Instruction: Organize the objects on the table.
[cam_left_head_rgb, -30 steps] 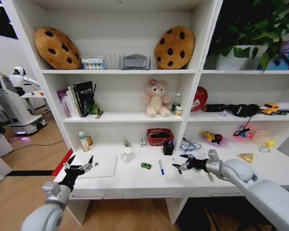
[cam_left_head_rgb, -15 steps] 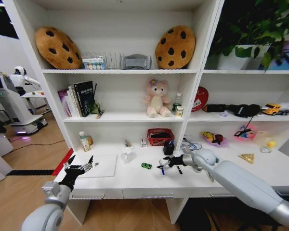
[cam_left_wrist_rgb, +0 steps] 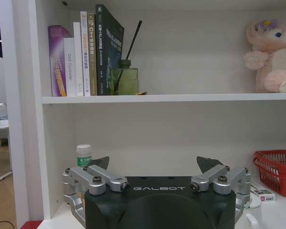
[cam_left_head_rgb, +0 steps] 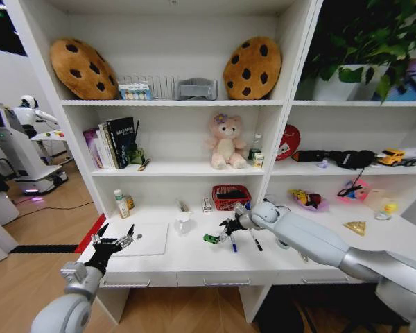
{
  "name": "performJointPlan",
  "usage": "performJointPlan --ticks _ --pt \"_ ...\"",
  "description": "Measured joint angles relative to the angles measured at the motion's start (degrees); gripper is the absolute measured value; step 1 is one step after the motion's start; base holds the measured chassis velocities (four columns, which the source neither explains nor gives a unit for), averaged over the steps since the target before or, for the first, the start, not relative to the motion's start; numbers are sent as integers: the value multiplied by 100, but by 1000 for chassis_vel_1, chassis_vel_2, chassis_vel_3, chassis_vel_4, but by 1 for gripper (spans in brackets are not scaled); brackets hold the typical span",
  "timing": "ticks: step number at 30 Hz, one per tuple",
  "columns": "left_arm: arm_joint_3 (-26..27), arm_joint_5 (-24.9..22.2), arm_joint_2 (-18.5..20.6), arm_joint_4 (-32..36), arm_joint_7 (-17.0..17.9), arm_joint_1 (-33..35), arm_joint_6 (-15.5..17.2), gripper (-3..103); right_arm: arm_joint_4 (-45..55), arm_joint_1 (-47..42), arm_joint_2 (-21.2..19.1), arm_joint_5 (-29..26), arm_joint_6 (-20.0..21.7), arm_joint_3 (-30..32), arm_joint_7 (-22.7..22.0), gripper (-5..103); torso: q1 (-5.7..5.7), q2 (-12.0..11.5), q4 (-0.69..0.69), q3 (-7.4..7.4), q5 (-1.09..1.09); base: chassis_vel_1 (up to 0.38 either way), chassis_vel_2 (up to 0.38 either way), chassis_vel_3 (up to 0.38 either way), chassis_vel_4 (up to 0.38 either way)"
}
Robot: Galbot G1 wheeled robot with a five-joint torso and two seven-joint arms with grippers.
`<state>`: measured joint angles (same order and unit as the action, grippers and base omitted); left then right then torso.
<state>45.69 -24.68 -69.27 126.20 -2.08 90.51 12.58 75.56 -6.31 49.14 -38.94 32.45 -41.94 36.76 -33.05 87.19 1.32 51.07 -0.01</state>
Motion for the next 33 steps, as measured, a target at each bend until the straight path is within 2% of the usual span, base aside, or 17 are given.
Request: performJointPlan --ticks 6,16,33 --pt "0 0 0 0 0 0 0 100 -403 21 254 15 -13 -224 -181 100 0 0 0 0 1 0 0 0 0" --pt "0 0 0 0 -1 0 0 100 -698 117 463 128 -109 -438 -202 100 0 0 0 0 1 0 0 0 0" --pt "0 0 0 0 -1 0 0 100 -789 363 685 -192 119 -775 -310 100 0 0 0 0 1 0 0 0 0"
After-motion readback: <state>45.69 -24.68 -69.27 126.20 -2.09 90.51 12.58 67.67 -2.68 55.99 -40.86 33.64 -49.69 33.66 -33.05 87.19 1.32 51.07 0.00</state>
